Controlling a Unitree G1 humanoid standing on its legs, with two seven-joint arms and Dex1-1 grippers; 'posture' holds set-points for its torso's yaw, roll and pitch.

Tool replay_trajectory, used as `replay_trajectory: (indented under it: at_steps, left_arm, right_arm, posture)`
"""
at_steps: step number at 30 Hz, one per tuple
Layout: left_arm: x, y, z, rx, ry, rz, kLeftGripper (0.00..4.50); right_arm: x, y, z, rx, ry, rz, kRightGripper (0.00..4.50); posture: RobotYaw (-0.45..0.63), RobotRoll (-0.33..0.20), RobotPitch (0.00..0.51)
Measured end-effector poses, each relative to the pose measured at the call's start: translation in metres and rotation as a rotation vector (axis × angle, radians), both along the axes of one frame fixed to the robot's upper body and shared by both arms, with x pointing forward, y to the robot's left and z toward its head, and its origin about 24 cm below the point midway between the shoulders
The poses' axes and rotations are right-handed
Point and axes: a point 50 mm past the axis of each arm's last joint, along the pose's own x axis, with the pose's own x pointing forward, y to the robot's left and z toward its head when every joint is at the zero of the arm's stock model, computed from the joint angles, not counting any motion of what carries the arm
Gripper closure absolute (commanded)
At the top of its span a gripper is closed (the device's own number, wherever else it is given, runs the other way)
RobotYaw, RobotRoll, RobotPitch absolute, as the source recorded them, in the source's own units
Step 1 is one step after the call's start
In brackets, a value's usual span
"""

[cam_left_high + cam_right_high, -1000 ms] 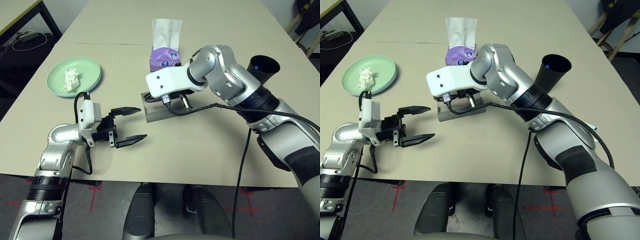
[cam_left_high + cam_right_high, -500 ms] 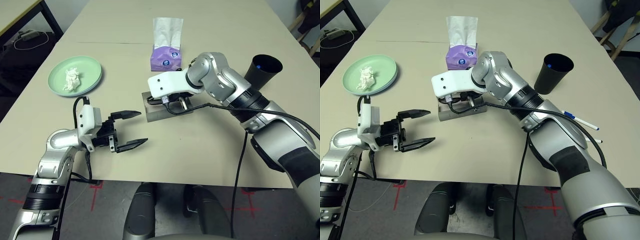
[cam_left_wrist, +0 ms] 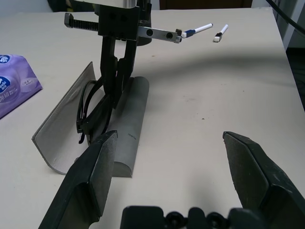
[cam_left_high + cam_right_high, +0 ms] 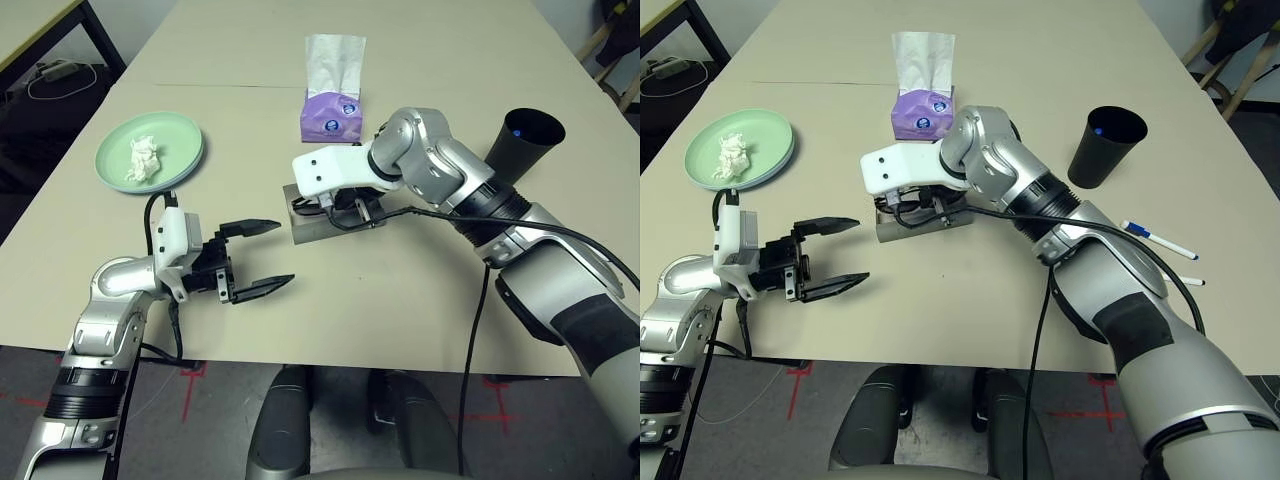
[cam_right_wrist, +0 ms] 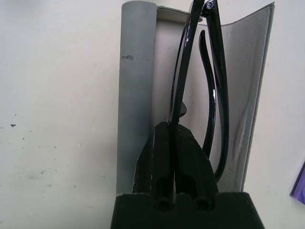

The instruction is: Organize and tidy the items on the table.

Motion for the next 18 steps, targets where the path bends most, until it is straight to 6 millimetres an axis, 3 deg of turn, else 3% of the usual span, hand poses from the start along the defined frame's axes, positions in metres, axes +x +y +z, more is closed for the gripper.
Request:
replay_trajectory:
  at_steps: [18]
  left_arm:
    - [0.0006,-0.0001,-0.0001,-0.003,0.000,0.003,0.00]
  right_arm:
    - [-0.0062,0.0031,-0.0008,-0.004,0.053,0.001,4.47]
  posture:
    - [0.28,0.000,0.193]
